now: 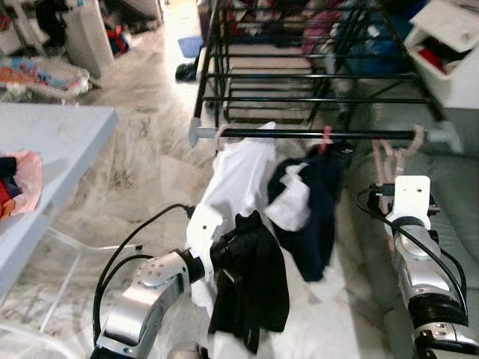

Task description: Hang hanger

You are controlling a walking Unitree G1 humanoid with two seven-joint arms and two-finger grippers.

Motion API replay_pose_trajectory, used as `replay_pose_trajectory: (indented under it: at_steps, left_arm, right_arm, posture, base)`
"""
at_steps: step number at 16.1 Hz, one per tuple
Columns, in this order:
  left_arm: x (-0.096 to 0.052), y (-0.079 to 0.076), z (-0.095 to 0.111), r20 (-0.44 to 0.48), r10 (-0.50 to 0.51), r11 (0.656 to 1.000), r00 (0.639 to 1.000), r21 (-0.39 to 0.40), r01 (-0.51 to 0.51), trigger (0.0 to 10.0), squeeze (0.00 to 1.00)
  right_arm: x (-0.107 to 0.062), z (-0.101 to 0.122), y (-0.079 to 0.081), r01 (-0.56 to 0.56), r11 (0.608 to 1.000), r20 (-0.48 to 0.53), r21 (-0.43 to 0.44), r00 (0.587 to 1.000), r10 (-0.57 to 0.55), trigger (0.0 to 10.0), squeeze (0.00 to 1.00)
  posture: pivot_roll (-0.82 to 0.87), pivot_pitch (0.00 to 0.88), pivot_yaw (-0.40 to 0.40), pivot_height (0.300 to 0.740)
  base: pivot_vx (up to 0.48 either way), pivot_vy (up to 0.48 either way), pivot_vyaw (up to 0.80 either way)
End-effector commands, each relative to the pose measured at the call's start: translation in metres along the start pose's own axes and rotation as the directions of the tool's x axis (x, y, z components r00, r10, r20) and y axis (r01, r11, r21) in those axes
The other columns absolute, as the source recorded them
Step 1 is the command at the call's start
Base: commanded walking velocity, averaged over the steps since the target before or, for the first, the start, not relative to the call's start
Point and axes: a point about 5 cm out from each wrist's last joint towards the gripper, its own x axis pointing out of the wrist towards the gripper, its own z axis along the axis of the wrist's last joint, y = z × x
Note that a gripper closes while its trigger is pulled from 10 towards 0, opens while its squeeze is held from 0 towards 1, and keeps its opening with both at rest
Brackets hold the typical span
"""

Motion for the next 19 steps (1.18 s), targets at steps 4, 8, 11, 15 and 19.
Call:
replay_pose_trajectory:
  at_steps: [4, 8, 11, 15, 19]
  left_arm:
    - [0.001, 0.001, 0.008, 0.023, 0.001, 1.0, 1.0, 0.026, -0.001, 10.0, 0.0]
    - [0.0, 0.0, 0.007, 0.023, 0.007, 1.0, 1.0, 0.022, -0.007, 10.0, 0.0]
    - [0.0, -0.001, 0.006, 0.016, 0.003, 1.0, 1.0, 0.021, -0.003, 10.0, 0.0]
    - [0.002, -0.002, 0.003, -0.003, -0.017, 1.0, 1.0, 0.019, 0.017, 10.0, 0.0]
    - [0.002, -0.007, 0.0, -0.013, -0.03, 0.999, 0.999, 0.011, 0.03, 10.0, 0.0]
  right_arm:
    - [0.002, 0.003, 0.001, -0.013, 1.0, 0.013, -0.012, 1.0, 0.013, 10.0, 0.0]
    - [-0.007, 0.003, 0.0, 0.027, 0.999, 0.051, -0.021, 0.998, -0.026, 10.0, 0.0]
    - [-0.017, -0.008, 0.005, 0.024, 0.999, 0.026, -0.038, 0.999, -0.023, 10.0, 0.0]
    - [-0.004, -0.018, 0.002, -0.024, 0.997, -0.102, -0.069, 0.995, 0.017, 10.0, 0.0]
    - [0.007, -0.02, 0.006, -0.081, 0.995, -0.181, -0.063, 0.981, 0.069, 0.0, 0.0]
  posture:
    - [0.0, 0.0, 0.008, 0.74]
    - [0.01, 0.0, -0.002, 0.74]
    - [0.01, 0.0, -0.002, 0.74]
    - [-0.01, 0.0, 0.005, 0.74]
    - [0.0, 0.0, -0.004, 0.74]
  base:
    - [0.231, 0.083, 0.0]
    - [0.0, 0.0, 0.0]
    - [0.0, 0.0, 0.0]
    - [0.0, 0.0, 0.0]
    - [0.0, 0.0, 0.0]
